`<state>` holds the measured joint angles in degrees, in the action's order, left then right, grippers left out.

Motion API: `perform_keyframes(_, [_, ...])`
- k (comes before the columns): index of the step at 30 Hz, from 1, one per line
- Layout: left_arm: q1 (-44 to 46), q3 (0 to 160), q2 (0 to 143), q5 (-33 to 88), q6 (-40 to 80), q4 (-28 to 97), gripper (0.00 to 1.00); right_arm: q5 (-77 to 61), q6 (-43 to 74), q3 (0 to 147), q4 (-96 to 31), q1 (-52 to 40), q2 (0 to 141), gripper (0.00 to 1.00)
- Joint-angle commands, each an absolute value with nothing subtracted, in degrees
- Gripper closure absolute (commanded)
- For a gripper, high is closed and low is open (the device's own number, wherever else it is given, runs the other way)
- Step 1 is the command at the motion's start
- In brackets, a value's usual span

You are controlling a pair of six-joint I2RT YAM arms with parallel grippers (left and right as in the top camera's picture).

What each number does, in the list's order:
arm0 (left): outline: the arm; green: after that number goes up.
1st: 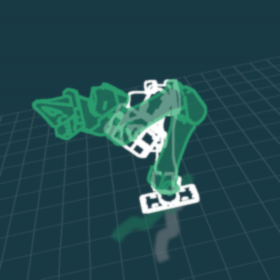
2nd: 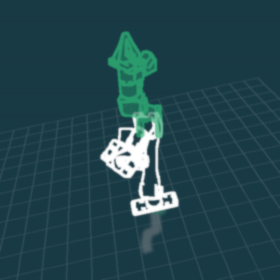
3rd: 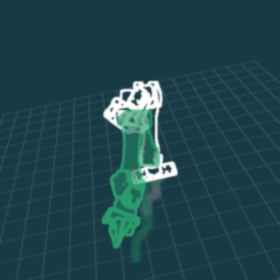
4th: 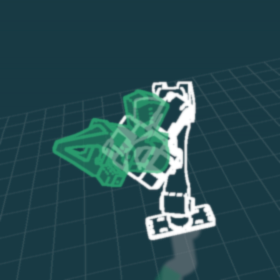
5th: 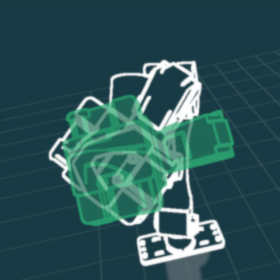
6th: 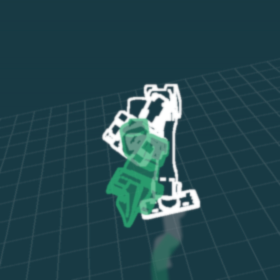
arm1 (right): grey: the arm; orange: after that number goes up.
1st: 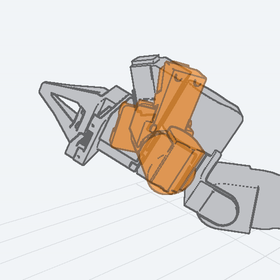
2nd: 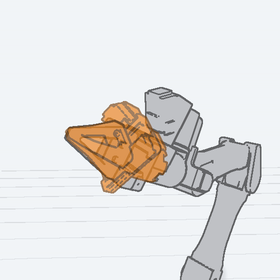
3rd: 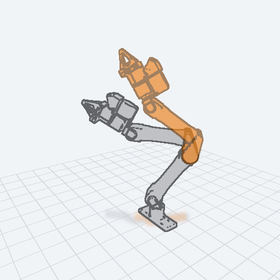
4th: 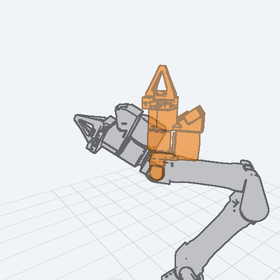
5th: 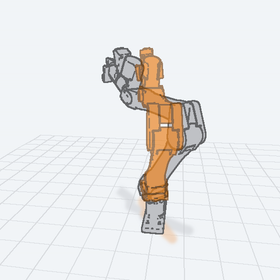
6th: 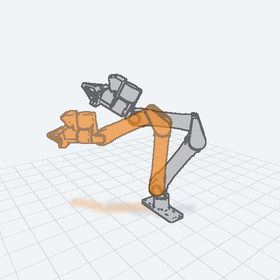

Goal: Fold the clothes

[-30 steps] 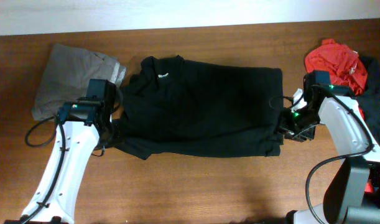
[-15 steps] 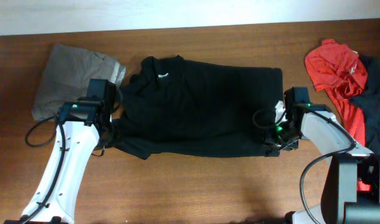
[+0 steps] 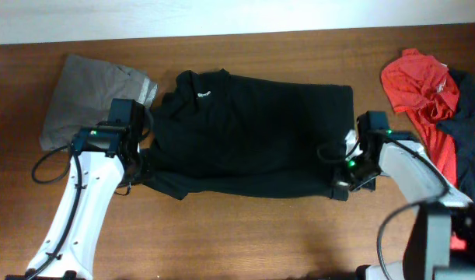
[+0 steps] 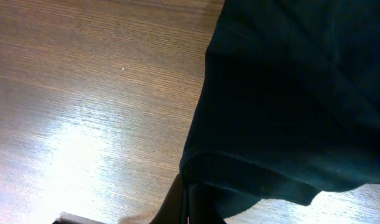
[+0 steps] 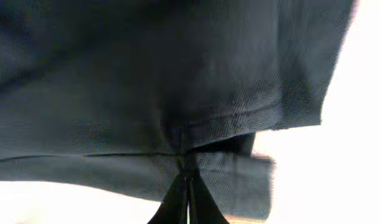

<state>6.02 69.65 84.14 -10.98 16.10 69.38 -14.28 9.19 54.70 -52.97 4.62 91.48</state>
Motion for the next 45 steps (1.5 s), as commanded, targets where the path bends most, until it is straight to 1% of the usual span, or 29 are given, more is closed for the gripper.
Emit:
perform_keyframes(1, [5.85, 70.46, 83.22, -11.84, 15.51, 69.47, 1.0, -12.19, 9.3, 61.12, -55.81, 4.58, 84.2, 0.96])
perform_keyframes(6, [5.85, 71.42, 83.2, -11.79, 14.76, 69.45, 1.0, -9.78, 12.14, 64.03, -58.3, 4.56, 78.22, 0.96])
perform_keyframes(10, [5.85, 74.43, 82.85, -10.24, 11.92, 69.65, 1.0, -7.18, 12.51, 64.1, -57.63, 4.56, 74.52, 0.96])
perform_keyframes(14, [5.85, 81.47, 81.23, -8.62, 9.26, 71.4, 1.0, -6.61, 12.56, 66.3, -57.3, 4.58, 69.95, 0.96])
perform_keyframes(16, [5.85, 85.95, 80.29, -8.58, 9.28, 73.12, 1.0, -6.59, 14.46, 68.95, -57.93, 4.58, 67.51, 0.96])
perform_keyframes(18, [5.85, 89.8, 79.48, -8.32, 9.28, 74.59, 1.0, -6.59, 19.22, 72.9, -60.23, 4.58, 65.65, 0.96])
perform_keyframes(20, [5.85, 94.08, 78.56, -6.92, 9.15, 76.05, 1.0, -6.59, 21.52, 78.0, -63.18, 4.56, 64.62, 0.96])
perform_keyframes(26, [5.89, 106.3, 76.18, -2.48, 3.44, 77.06, 1.0, -5.32, 18.79, 93.95, -69.71, 4.56, 64.2, 0.96])
perform_keyframes(30, [5.89, 122.15, 75.5, 2.39, -0.49, 79.66, 1.0, -5.3, 18.46, 106.98, -74.89, 4.56, 64.2, 0.96])
perform_keyframes(34, [5.89, 137.73, 75.5, 3.92, -0.99, 82.04, 1.0, -5.3, 18.48, 117.36, -79.88, 4.56, 64.2, 0.96])
perform_keyframes(36, [5.89, 148.53, 75.5, 3.92, -2.04, 83.72, 1.0, -5.3, 18.48, 124.27, -83.74, 4.56, 64.2, 0.96])
perform_keyframes(39, [5.89, 153.12, 75.5, 3.97, -2.04, 85.38, 1.0, -5.3, 18.46, 127.83, -85.76, 4.56, 64.2, 0.96])
perform_keyframes(45, [5.89, 151.7, 80.31, 3.92, -2.74, 85.76, 1.0, -5.32, 17.82, 128.16, -85.32, 4.56, 67.9, 0.96])
